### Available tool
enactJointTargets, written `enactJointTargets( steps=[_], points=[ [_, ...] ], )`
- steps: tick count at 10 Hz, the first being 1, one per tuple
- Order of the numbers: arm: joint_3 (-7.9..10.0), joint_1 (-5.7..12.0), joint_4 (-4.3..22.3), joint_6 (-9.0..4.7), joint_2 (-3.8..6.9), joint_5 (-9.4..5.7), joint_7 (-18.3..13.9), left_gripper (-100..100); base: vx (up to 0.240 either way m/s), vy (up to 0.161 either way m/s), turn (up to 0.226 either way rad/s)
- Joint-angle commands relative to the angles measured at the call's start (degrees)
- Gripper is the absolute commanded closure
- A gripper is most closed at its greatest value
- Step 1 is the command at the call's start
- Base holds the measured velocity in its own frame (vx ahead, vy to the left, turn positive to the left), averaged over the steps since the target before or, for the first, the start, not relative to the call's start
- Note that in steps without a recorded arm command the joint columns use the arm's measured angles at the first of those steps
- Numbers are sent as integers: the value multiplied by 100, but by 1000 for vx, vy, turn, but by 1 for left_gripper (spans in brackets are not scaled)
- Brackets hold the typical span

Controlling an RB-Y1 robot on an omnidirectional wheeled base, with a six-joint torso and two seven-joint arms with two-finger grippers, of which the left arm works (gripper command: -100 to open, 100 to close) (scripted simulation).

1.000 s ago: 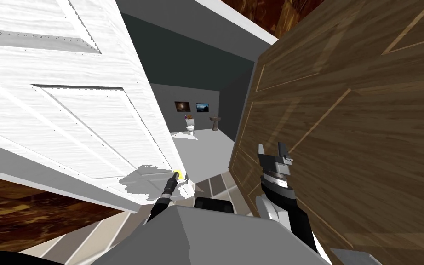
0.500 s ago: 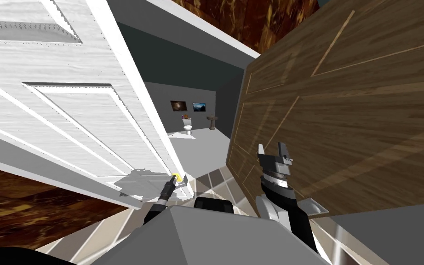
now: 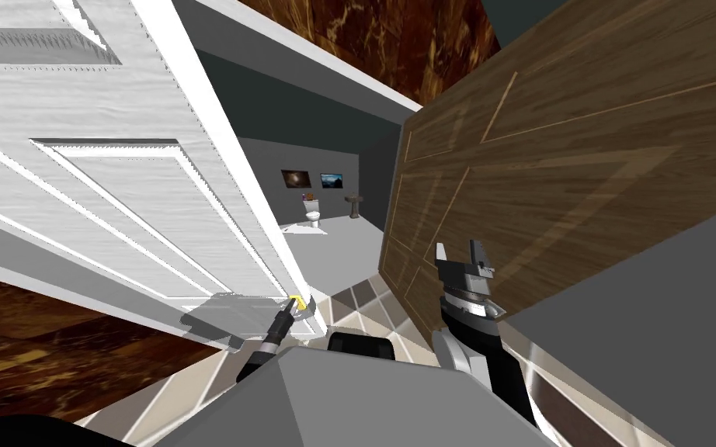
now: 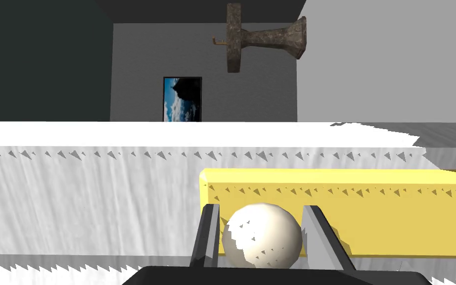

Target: Pull the door open

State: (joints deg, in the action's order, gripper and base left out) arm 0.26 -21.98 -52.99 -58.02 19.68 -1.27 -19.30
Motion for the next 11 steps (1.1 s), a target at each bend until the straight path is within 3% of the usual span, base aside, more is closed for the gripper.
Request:
enactJointTargets(
  steps=[1,6,7,11],
  points=[
    [-32,-40,57,-114,55,21,-49,100,-238,29,-130],
    [-130,-109,266,-528,269,86,-229,100,-234,44,-151],
    [-129,-108,241,-451,232,85,-199,100,-103,19,-27],
    [-251,379,571,-270,197,-116,-63,100,-177,41,-123]
  ],
)
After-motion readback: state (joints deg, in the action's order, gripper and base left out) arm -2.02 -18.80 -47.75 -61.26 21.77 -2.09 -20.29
